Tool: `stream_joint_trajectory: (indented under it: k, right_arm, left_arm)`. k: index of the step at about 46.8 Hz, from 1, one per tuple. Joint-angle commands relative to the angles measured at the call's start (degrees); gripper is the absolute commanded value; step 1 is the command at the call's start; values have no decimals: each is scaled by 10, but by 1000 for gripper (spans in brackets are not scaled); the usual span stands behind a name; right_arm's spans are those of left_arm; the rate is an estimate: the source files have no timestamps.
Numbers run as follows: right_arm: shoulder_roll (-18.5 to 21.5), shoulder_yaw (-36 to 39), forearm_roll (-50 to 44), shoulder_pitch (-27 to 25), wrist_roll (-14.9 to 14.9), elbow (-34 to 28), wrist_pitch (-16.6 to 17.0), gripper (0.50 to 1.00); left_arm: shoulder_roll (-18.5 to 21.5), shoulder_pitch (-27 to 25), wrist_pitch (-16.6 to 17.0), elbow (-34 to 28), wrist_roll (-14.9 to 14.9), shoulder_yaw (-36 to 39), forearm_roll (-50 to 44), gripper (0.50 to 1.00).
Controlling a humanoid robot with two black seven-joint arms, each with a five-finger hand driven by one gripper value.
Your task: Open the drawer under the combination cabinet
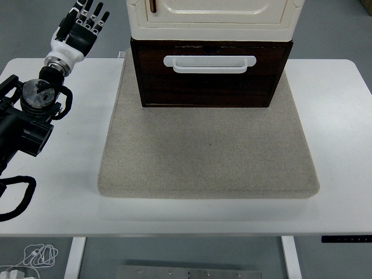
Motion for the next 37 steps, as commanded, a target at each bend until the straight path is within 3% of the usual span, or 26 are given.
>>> stream_joint_trajectory:
  k: [1, 24, 30, 37]
  right_arm:
    - [0, 0, 0, 0, 0, 0, 0, 926]
    - [0, 0, 0, 0, 0, 0, 0, 926]
    - [0, 0, 0, 0, 0, 1, 0, 926]
    - [0, 0, 0, 0, 0, 0, 0, 926]
  left_arm:
    - [0, 0, 0, 0, 0, 0, 1, 1000]
    - [28, -5, 1, 15, -3, 3, 4, 1000]
    - [34, -10, -12, 17, 1, 3, 6, 1000]
    - [58, -39, -15, 20, 1, 16, 30, 1000]
